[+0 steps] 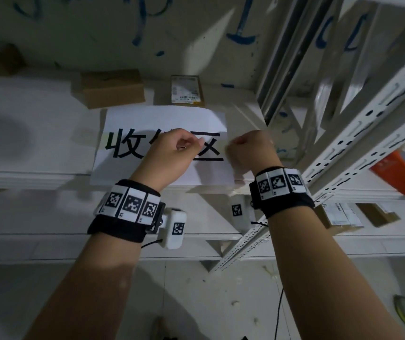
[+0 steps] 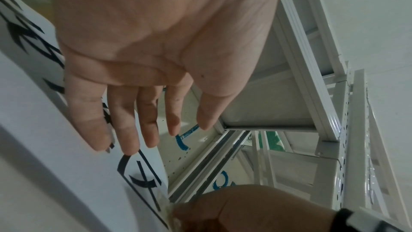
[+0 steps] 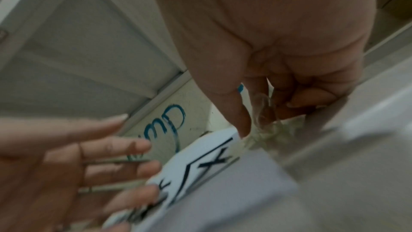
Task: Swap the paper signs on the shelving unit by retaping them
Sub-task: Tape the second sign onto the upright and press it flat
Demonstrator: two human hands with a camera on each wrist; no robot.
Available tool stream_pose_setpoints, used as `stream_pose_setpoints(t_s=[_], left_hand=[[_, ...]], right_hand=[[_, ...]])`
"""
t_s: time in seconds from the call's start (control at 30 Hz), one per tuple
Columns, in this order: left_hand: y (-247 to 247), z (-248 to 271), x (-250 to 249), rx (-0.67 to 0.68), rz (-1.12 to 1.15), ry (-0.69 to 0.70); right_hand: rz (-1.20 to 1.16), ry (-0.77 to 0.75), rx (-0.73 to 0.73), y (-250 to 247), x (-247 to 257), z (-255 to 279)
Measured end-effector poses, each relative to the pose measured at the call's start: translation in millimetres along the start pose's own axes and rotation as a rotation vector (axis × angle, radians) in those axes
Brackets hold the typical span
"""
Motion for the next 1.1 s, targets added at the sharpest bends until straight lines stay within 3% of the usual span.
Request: stream_pose_setpoints(t_s=[0.13, 0.3, 0.6, 0.7, 0.8, 0.9, 1.1], left_hand=[[-3.3, 6.8, -3.8, -0.02, 0.002, -0.004], [-13.8, 16.0, -13.4, -0.119, 0.007, 0.005], [-12.9, 45.3, -47.1, -0.318, 0.045, 0.009], [-7.1, 56.0, -52.0, -0.356, 0.05, -0.007], [1.2, 68.5, -60.4, -0.45, 0.055, -0.055], [18.9, 81.9, -64.4, -0.505, 0.079, -0.139], [64.8, 103.7, -85.7, -0.567, 0.193, -0.222]], right_hand=[[-0.072, -0.022, -0.055, -4.9, -1.5, 3.8], [-0.542, -0.03, 0.16, -16.5, -1.5, 22.8], [-0.905, -0.191, 0.329, -81.4, 7.4, 71.0], [-0.881, -0.247, 0.284, -95.4, -3.6, 87.1], [-0.666, -0.375, 0.178, -122.1, -15.1, 108.5], [-0.506, -0.547, 0.075, -163.5, -24.1, 132.3], [-0.465, -0.753, -0.064, -256.0, -39.3, 172.3]])
Point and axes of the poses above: each hand's wrist, its own z-axis away from the middle knuckle, its own y-axis out of the palm, x = y × z, the point moved 6 cm from there along -z, towards the middle knuckle, and after that the axes turned 14 degrees about y, right-handed, at the moved point
